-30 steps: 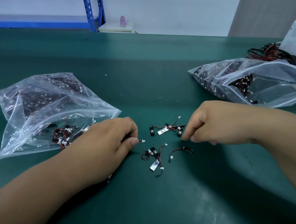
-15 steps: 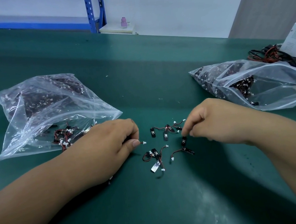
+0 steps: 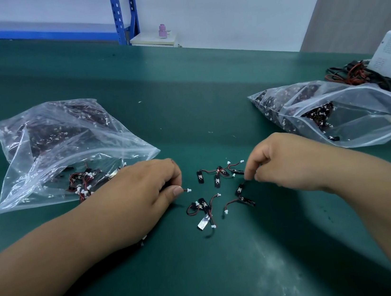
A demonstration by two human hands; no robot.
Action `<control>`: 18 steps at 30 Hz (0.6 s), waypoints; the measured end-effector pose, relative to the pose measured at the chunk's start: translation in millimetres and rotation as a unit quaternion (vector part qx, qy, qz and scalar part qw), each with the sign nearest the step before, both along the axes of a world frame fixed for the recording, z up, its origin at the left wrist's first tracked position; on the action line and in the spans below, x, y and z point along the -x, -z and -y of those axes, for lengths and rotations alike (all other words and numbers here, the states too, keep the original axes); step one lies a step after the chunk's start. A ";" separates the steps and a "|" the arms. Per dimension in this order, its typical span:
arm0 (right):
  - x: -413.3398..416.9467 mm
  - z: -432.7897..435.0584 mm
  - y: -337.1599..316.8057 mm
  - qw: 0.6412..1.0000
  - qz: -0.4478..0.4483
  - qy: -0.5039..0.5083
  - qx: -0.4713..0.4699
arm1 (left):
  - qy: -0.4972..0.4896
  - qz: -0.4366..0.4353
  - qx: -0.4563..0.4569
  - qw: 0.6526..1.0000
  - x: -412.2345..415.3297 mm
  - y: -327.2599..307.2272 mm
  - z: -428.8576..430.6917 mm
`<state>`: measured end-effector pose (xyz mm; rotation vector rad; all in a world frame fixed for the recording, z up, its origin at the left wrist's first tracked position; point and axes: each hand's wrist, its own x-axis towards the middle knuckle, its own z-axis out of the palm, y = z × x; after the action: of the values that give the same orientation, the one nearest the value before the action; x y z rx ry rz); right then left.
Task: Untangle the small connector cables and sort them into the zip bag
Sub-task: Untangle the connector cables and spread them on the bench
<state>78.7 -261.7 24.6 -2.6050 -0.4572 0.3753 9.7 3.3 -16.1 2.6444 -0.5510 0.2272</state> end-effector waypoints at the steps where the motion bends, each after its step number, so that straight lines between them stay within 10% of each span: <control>1: 0.1 -0.1 -0.4 1.000 -0.006 -0.002 -0.001 | 0.000 0.000 0.000 1.000 0.0 -0.1 0.2; 18: -18.8 0.7 37.9 0.985 0.079 0.141 -0.061 | -0.007 0.000 -0.004 1.000 1.4 -3.7 3.0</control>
<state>97.5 -262.4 -13.3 -2.5415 -0.1517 0.0456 8.3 0.3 -12.4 2.6576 -0.5335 0.2286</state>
